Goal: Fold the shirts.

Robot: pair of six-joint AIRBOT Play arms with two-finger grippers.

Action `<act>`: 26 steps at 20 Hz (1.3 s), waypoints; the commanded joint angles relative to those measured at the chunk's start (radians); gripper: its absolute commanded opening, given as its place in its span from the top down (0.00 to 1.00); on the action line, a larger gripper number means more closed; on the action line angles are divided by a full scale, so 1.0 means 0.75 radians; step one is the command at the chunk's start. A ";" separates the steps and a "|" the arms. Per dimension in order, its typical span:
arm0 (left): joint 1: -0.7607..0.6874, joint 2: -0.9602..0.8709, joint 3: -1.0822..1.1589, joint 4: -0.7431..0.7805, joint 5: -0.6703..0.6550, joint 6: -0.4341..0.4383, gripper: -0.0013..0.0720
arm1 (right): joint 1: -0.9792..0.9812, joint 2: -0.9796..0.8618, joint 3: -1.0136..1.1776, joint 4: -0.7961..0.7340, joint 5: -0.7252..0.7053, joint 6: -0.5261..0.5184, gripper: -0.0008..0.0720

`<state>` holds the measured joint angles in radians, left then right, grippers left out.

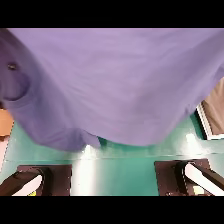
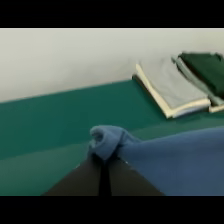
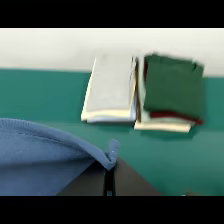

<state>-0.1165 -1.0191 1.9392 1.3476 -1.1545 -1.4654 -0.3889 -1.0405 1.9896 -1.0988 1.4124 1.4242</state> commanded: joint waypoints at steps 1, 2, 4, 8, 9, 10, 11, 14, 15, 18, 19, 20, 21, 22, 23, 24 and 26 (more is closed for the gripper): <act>0.001 -0.284 0.000 0.005 -0.184 -0.001 0.95 | 0.103 -0.153 -0.190 -0.038 0.020 0.008 0.97; 0.001 -0.389 0.000 0.004 -0.200 -0.001 0.95 | 0.154 -0.216 -0.253 -0.091 0.006 0.009 0.97; 0.001 -0.590 0.000 0.004 -0.204 -0.001 0.95 | 0.240 -0.344 -0.350 -0.181 -0.054 0.010 0.97; 0.002 -0.911 0.000 0.006 -0.175 0.000 0.94 | 0.334 -0.592 -0.407 -0.202 -0.183 0.011 0.96; 0.002 -0.956 0.000 0.006 -0.163 -0.001 0.94 | 0.348 -0.641 -0.405 -0.200 -0.205 0.011 0.96; 0.002 -0.985 0.000 0.010 -0.159 0.000 0.94 | 0.359 -0.678 -0.405 -0.200 -0.219 0.011 0.96; 0.002 -1.001 0.001 0.014 -0.157 0.001 0.92 | 0.367 -0.707 -0.405 -0.198 -0.229 0.011 0.95; 0.006 -0.985 0.002 0.071 -0.173 -0.001 0.23 | 0.368 -0.742 -0.397 -0.196 -0.241 0.011 0.42; 0.025 -0.970 0.003 0.070 -0.204 -0.002 0.23 | 0.357 -0.740 -0.384 -0.178 -0.218 0.010 0.42; 0.129 -0.900 -0.012 0.031 -0.363 -0.007 0.23 | 0.281 -0.692 -0.418 -0.129 -0.049 -0.058 0.43; 0.171 -0.854 -0.062 0.003 -0.394 -0.005 0.23 | 0.251 -0.648 -0.486 -0.130 -0.020 -0.085 0.43; 0.215 -0.785 -0.161 -0.027 -0.389 0.001 0.23 | 0.210 -0.588 -0.587 -0.130 -0.012 -0.113 0.43; 0.252 -0.707 -0.283 -0.030 -0.365 0.002 0.23 | 0.165 -0.516 -0.706 -0.130 -0.006 -0.148 0.42; 0.289 -0.615 -0.437 -0.029 -0.342 0.014 0.23 | 0.117 -0.448 -0.828 -0.130 -0.007 -0.158 0.43; 0.320 -0.527 -0.592 -0.029 -0.316 0.037 0.23 | 0.060 -0.378 -0.962 -0.131 -0.012 -0.167 0.43; 0.351 -0.433 -0.764 -0.026 -0.280 0.050 0.23 | 0.002 -0.321 -1.086 -0.130 -0.017 -0.167 0.43; 0.402 -0.280 -1.068 -0.027 -0.212 0.055 0.23 | -0.134 -0.221 -1.337 -0.130 -0.021 -0.168 0.42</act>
<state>0.1249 -1.3830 1.4193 1.3357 -1.3693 -1.4437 -0.3733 -1.3136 1.2221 -1.2003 1.3865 1.3201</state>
